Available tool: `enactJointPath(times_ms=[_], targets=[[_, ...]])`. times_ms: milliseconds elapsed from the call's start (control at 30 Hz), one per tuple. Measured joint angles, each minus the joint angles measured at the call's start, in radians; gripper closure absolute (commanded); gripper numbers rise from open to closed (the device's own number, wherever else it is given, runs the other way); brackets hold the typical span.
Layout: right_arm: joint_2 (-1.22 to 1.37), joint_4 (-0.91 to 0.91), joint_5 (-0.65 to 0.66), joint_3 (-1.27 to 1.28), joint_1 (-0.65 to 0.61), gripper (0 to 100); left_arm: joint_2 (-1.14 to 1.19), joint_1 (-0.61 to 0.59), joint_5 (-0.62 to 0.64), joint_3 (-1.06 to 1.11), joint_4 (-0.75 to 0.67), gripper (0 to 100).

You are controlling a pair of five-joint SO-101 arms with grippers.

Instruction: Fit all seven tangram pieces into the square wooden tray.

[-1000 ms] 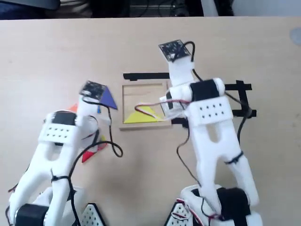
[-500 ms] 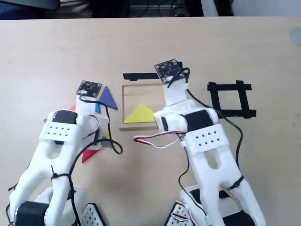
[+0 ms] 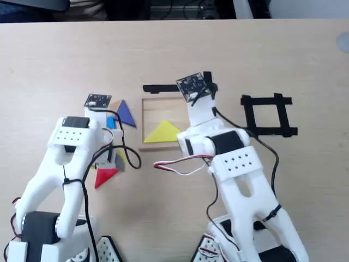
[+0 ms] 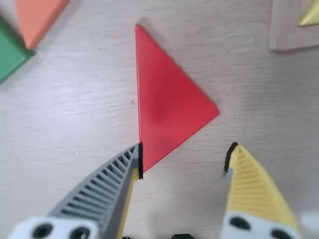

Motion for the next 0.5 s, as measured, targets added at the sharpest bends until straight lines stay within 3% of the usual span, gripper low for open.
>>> enactJointPath(times_ms=[200,367,500], targets=[[0.0,-0.002,0.0,0.0,0.0,98.4,0.021,-0.003,0.0,-0.006,-0.025,60],[0.0,-0.002,0.0,0.0,0.0,98.4,0.13,-0.035,0.002,-0.071,0.021,60],[0.0,-0.002,0.0,0.0,0.0,98.4,0.235,-0.061,0.002,-0.146,0.048,68]])
